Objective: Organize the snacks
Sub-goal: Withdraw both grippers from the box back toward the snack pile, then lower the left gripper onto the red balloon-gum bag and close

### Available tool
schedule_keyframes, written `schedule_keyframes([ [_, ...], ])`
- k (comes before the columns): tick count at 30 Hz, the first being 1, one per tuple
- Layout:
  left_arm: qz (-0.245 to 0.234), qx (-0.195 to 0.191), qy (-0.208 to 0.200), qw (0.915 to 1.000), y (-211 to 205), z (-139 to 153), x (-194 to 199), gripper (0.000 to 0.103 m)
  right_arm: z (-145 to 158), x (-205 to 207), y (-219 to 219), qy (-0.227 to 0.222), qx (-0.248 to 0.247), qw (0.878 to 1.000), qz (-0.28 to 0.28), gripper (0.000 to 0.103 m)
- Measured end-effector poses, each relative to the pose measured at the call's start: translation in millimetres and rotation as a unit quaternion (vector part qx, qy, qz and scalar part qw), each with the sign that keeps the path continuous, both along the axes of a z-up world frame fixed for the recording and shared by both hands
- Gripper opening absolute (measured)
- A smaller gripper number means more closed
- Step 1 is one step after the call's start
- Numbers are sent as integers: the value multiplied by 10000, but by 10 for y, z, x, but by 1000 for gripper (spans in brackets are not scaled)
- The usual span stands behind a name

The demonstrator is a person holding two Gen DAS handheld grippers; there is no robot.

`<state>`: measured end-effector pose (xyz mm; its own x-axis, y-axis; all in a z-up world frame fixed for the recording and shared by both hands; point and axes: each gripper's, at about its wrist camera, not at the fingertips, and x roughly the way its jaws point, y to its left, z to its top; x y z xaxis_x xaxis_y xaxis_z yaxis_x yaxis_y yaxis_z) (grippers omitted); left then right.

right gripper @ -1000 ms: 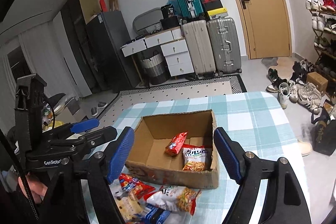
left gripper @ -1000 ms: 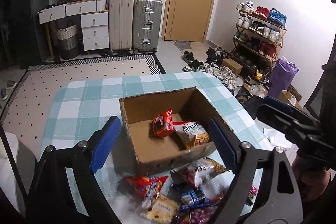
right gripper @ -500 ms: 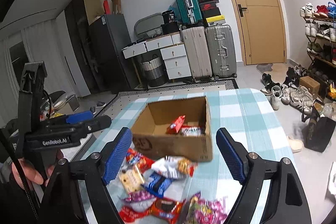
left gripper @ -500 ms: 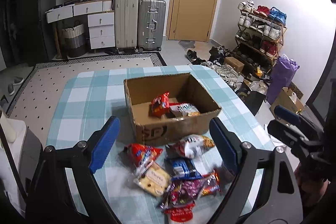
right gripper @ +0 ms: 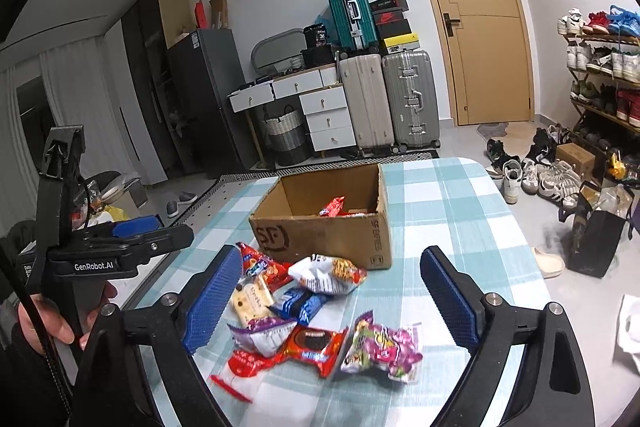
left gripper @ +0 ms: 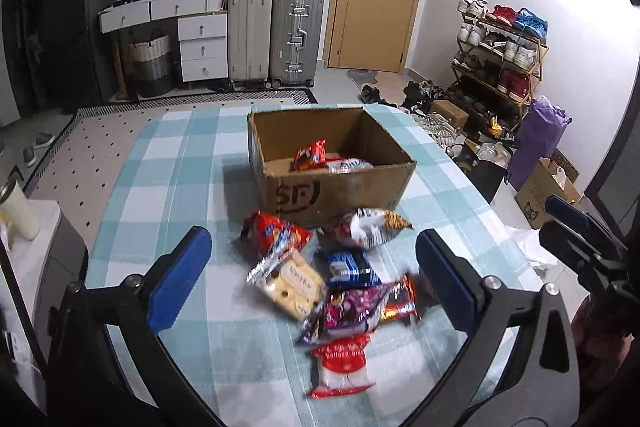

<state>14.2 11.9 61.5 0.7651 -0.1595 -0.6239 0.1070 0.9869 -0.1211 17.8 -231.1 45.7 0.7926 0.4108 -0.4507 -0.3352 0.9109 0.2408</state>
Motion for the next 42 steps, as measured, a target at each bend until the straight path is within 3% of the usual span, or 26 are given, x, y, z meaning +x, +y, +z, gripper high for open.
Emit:
schedule_keyframes([
  [19, 7, 80, 738, 9972, -82, -791, -221, 102, -265, -574, 1, 145, -249, 9996, 21, 99],
  [42, -97, 274, 1547, 9875, -298, -1652, 72, 102, -623, -506, -58, 486, -247, 9985, -36, 100],
])
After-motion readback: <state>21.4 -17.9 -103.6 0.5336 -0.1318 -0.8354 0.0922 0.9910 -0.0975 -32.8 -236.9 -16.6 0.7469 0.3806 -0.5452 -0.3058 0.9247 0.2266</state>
